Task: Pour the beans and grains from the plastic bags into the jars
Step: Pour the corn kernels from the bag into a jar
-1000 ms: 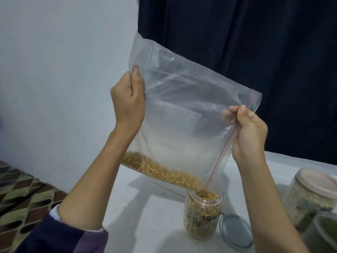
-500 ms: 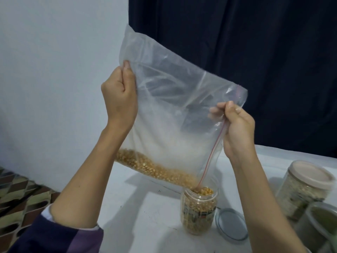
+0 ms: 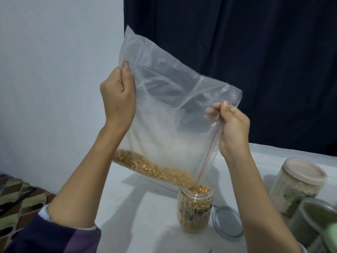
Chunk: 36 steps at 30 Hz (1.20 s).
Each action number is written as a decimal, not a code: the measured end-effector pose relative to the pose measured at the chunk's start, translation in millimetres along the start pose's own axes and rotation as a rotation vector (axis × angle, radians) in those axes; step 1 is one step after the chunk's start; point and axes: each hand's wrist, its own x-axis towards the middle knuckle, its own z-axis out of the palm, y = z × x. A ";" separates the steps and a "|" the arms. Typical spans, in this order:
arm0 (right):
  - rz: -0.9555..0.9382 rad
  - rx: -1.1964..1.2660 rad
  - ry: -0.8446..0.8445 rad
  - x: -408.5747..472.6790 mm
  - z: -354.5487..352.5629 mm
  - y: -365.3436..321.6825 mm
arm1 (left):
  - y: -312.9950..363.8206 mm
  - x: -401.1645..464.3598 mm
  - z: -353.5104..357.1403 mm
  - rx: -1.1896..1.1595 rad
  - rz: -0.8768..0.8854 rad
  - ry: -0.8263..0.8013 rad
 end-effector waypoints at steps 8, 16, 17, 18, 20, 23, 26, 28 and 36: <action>0.017 0.015 0.040 3.5 -4.3 -2.0 | 2.3 0.9 2.3 -0.008 -0.007 0.005; 0.005 -0.010 0.037 3.4 -5.9 -3.0 | 4.9 1.3 2.9 0.013 0.011 0.003; 0.015 -0.015 0.008 3.0 -5.4 -3.2 | 5.3 1.3 2.9 0.016 0.013 0.003; 0.023 -0.015 -0.007 2.4 -5.0 -3.0 | 5.4 1.4 3.2 0.020 0.015 0.001; 0.011 -0.010 0.041 2.6 -6.1 -1.9 | 4.9 1.1 3.8 0.023 0.010 -0.003; 0.010 -0.011 0.027 2.6 -7.0 -2.8 | 4.2 0.7 4.1 0.025 0.004 -0.006; 0.005 -0.016 0.055 0.8 -6.8 -2.3 | 3.9 0.8 4.5 0.024 -0.002 -0.009; -0.011 -0.030 0.080 0.9 -7.7 -2.6 | 4.4 0.2 5.1 0.026 0.000 -0.010; 0.007 -0.036 0.044 -0.8 -9.0 -3.8 | 6.3 -1.2 5.8 0.029 -0.004 -0.027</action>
